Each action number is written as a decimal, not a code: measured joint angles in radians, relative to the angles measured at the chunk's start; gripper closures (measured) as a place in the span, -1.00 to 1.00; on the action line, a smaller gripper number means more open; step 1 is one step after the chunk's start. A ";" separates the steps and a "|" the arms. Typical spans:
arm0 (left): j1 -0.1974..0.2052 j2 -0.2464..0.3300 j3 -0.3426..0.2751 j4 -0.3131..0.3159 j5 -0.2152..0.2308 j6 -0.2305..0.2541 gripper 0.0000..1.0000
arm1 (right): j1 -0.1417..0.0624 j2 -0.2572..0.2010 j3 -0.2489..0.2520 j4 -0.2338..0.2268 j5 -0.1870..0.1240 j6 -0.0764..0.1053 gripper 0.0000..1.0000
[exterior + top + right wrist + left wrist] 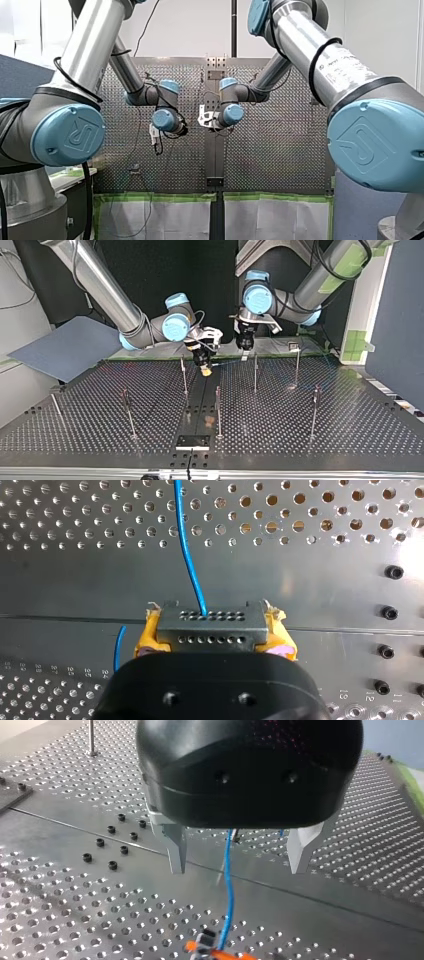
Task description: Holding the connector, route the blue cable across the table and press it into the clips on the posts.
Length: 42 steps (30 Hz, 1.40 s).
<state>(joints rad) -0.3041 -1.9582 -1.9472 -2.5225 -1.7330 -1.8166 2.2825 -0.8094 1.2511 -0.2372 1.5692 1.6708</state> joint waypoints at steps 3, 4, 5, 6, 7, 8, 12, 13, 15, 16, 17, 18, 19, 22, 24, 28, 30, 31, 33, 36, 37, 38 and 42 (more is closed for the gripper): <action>0.000 -0.005 0.028 -0.007 -0.005 -0.011 -1.00 | 0.000 0.000 0.000 0.000 0.000 0.000 1.00; -0.001 -0.006 0.036 -0.009 -0.006 -0.013 -1.00 | 0.000 0.000 0.000 -0.001 -0.001 0.000 1.00; -0.001 -0.007 0.046 -0.011 -0.006 -0.016 -1.00 | 0.000 0.000 0.000 -0.001 -0.001 0.000 1.00; -0.002 -0.009 0.053 -0.013 -0.006 -0.018 -1.00 | 0.000 0.000 0.000 -0.001 -0.001 0.000 1.00; -0.002 -0.014 0.062 -0.018 -0.005 -0.019 -1.00 | 0.000 0.000 0.000 -0.001 -0.001 0.000 1.00; -0.003 -0.019 0.070 -0.023 -0.003 -0.020 -1.00 | 0.000 0.000 0.000 -0.001 -0.001 0.001 1.00; -0.009 -0.053 0.105 -0.041 -0.001 -0.020 -1.00 | -0.001 0.000 0.000 0.000 -0.001 0.001 1.00; -0.010 -0.061 0.113 -0.041 -0.004 -0.021 -1.00 | -0.001 0.000 0.000 0.000 -0.001 0.001 1.00; -0.010 -0.080 0.130 -0.041 -0.012 -0.023 -1.00 | -0.002 0.000 0.000 0.001 -0.002 0.002 1.00; -0.009 -0.088 0.136 -0.041 -0.016 -0.024 -1.00 | -0.003 0.000 0.000 0.001 -0.002 0.002 1.00; -0.009 -0.098 0.145 -0.044 -0.020 -0.025 -1.00 | -0.004 0.000 0.000 0.002 -0.002 0.002 1.00; -0.008 -0.104 0.152 -0.047 -0.023 -0.026 -1.00 | -0.005 -0.001 0.000 0.002 -0.002 0.002 1.00; -0.008 -0.108 0.158 -0.049 -0.025 -0.026 -1.00 | -0.006 -0.001 0.000 0.002 -0.003 0.002 1.00; -0.010 -0.115 0.168 -0.054 -0.040 -0.027 -1.00 | -0.009 0.000 0.000 0.003 -0.003 0.002 1.00; -0.012 -0.117 0.170 -0.055 -0.050 -0.026 -1.00 | -0.009 0.000 0.000 0.004 -0.003 0.002 1.00; -0.015 -0.116 0.171 -0.059 -0.063 -0.026 -0.80 | -0.011 0.000 0.000 0.003 -0.003 0.002 1.00; -0.016 -0.117 0.171 -0.060 -0.068 -0.026 -0.44 | -0.011 0.000 0.000 0.004 -0.003 0.002 1.00; -0.016 -0.117 0.171 -0.060 -0.071 -0.027 -0.18 | -0.011 0.000 0.000 0.004 -0.003 0.002 1.00; -0.016 -0.116 0.171 -0.061 -0.078 -0.028 0.24 | -0.011 0.000 0.000 0.005 -0.003 0.002 1.00; -0.016 -0.116 0.171 -0.061 -0.083 -0.030 0.90 | -0.011 0.000 0.000 0.005 -0.003 0.001 1.00; -0.016 -0.116 0.171 -0.061 -0.085 -0.031 1.00 | -0.011 0.000 0.000 0.005 -0.003 0.001 1.00; -0.016 -0.116 0.171 -0.061 -0.087 -0.034 1.00 | -0.011 0.000 0.000 0.005 -0.003 0.001 1.00; -0.015 -0.116 0.172 -0.062 -0.100 -0.048 1.00 | -0.011 -0.001 0.000 0.008 -0.004 -0.003 1.00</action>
<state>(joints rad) -0.3193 -2.0744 -1.7751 -2.5847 -1.8332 -1.8650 2.2711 -0.8104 1.2512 -0.2292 1.5655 1.6676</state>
